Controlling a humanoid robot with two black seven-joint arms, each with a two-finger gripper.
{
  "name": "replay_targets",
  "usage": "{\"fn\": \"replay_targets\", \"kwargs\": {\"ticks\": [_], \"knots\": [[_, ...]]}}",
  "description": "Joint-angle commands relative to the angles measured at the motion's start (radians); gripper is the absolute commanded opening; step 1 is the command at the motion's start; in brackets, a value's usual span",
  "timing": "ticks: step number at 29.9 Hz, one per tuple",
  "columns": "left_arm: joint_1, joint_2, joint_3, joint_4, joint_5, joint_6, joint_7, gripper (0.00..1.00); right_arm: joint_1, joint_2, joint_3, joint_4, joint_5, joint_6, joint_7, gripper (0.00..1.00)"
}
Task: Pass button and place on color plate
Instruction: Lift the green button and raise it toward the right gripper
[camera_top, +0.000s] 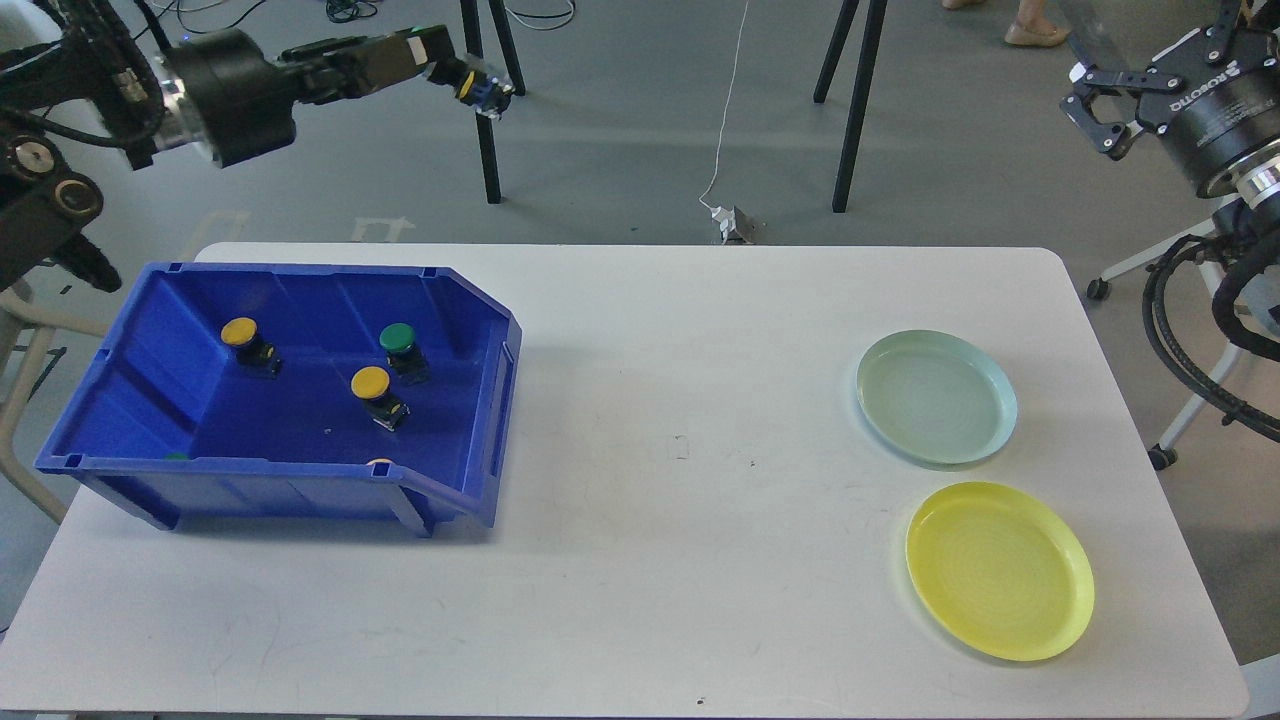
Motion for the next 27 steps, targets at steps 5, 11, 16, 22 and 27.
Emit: {"fn": "replay_targets", "kwargs": {"ticks": [5, 11, 16, 22, 27], "knots": [[0.016, -0.2, -0.022, 0.017, -0.027, 0.142, 0.011, 0.27, -0.1, 0.024, -0.028, 0.246, -0.167, -0.15, 0.0, 0.95], [0.05, -0.302, -0.02, 0.018, -0.02, 0.182, 0.062, 0.27, -0.08, 0.129, -0.055, 0.27, -0.184, -0.156, 0.0, 0.93], [0.053, -0.34, -0.009, 0.026, -0.016, 0.184, 0.096, 0.27, -0.042, 0.143, -0.108, 0.274, -0.19, -0.144, 0.0, 0.92], [0.058, -0.356, -0.011, 0.028, -0.016, 0.184, 0.099, 0.27, 0.015, 0.18, -0.163, 0.285, -0.188, -0.14, 0.0, 0.88], [0.059, -0.359, -0.009, 0.029, -0.016, 0.182, 0.1, 0.27, 0.049, 0.232, -0.217, 0.283, -0.191, -0.14, 0.002, 0.83]]}}
